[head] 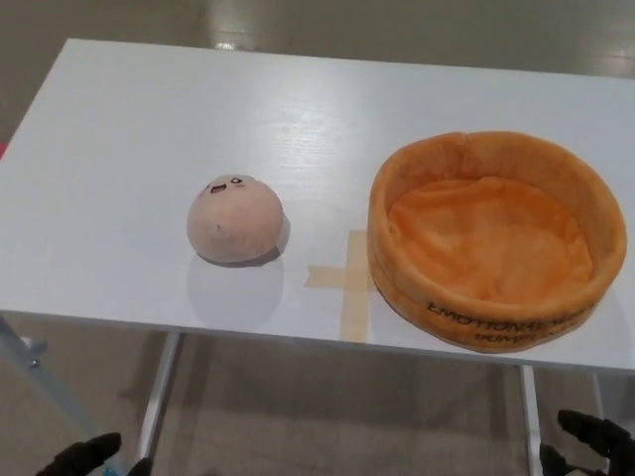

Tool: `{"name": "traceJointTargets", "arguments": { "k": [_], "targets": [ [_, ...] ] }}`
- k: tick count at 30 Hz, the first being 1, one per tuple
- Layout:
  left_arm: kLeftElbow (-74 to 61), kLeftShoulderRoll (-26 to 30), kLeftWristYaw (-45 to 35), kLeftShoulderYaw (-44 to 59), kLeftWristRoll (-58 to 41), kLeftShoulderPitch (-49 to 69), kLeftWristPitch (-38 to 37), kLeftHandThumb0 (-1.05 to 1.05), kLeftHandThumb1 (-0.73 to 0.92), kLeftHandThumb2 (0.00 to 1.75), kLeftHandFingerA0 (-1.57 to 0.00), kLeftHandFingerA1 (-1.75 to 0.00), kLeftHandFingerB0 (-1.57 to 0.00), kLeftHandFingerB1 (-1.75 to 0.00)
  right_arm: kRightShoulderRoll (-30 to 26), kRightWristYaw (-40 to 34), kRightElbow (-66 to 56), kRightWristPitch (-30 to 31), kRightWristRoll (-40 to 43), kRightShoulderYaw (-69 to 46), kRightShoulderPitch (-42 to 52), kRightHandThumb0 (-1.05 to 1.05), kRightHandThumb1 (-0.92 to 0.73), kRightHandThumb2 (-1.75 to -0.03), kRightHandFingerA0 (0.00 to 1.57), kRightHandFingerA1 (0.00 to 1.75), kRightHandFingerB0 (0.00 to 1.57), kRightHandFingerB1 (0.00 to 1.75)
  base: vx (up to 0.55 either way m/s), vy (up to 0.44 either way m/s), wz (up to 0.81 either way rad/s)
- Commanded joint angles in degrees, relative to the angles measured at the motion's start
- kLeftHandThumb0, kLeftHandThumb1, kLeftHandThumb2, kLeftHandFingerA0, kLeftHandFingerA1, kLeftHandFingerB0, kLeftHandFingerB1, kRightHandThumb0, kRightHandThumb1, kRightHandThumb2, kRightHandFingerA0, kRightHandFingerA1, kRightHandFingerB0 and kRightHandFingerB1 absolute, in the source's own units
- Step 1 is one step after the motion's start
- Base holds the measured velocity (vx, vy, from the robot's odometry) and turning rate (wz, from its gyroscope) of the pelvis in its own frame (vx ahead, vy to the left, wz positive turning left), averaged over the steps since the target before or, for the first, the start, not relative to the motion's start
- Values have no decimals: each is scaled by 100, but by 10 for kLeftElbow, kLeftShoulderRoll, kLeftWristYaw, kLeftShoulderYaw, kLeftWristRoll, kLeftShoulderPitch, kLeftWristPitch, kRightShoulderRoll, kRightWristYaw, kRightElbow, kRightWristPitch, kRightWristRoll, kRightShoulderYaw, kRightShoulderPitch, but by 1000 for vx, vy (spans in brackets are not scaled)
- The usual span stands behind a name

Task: Use the left hand to pick up the pink round toy on the left and place it inside the orange plate on the desk.

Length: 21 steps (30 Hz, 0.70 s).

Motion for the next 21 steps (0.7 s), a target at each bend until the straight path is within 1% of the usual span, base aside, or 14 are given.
{"name": "traceJointTargets", "arguments": {
  "k": [1,4,5,6,7,8,9,10,13,14,15,16,19,21],
  "targets": [
    [21,-1,13,8,-14,0,-41,-19,54,56,-42,-40,-47,-37,5,-26,18,-52,13,-11,1,-23,-59,-59,55,78,48,49,0,0,0],
    [24,4,-6,-6,-3,0,-38,-22,55,56,-35,-36,-40,-34,5,-22,22,-56,16,-14,2,-24,-58,-59,54,79,47,50,0,0,0],
    [22,9,-54,-25,9,7,-55,-28,51,56,-17,-33,-27,-30,5,-24,23,-57,13,-11,3,-24,-59,-60,54,77,47,49,0,0,0],
    [21,11,-67,-31,12,9,-60,-28,51,56,-17,-33,-27,-30,5,-25,23,-58,12,-10,4,-24,-59,-60,54,77,47,49,0,0,0],
    [19,14,-99,-44,16,13,-67,-33,52,57,-10,-29,-21,-30,5,-26,24,-57,11,-10,4,-24,-59,-60,55,77,46,48,0,0,0],
    [11,23,-149,-72,29,20,-82,-41,50,66,-7,-21,-13,-33,4,-26,25,-57,10,-9,4,-22,-58,-61,54,78,46,49,0,0,0],
    [9,26,-167,-82,33,23,-88,-41,50,66,-7,-21,-13,-33,4,-27,25,-57,10,-9,4,-22,-58,-61,54,78,46,49,0,0,0],
    [4,29,-183,-95,39,25,-90,-39,56,57,-3,-26,-14,-28,4,-24,25,-57,11,-10,4,-24,-58,-62,54,79,45,49,0,0,0],
    [-6,35,-213,-118,42,31,-114,-39,55,56,-4,-28,-14,-28,4,-22,25,-58,14,-12,2,-24,-57,-62,54,79,46,49,0,0,0],
    [-35,44,-268,-145,48,43,-133,-42,55,57,-6,-26,-12,-27,2,-26,25,-54,9,-9,0,-25,-59,-61,54,75,46,48,0,0,0],
    [-68,51,-303,-170,55,58,-154,-46,54,59,-10,-24,-13,-28,2,-28,25,-54,8,-8,-1,-22,-58,-61,54,80,46,50,0,0,0],
    [-95,56,-317,-188,59,71,-169,-46,54,59,-10,-24,-13,-28,3,-28,25,-56,9,-9,-1,-22,-58,-61,54,80,46,50,0,0,0],
    [-183,65,-364,-216,35,106,-162,-48,56,59,-10,-23,-14,-29,2,-37,26,-54,4,-5,-3,-21,-57,-61,53,81,46,51,0,0,0],
    [-323,81,-410,-252,3,160,-128,-49,55,59,-10,-24,-14,-28,3,-27,25,-59,9,-8,-1,-24,-58,-62,54,77,46,50,0,0,0]
  ]
}}
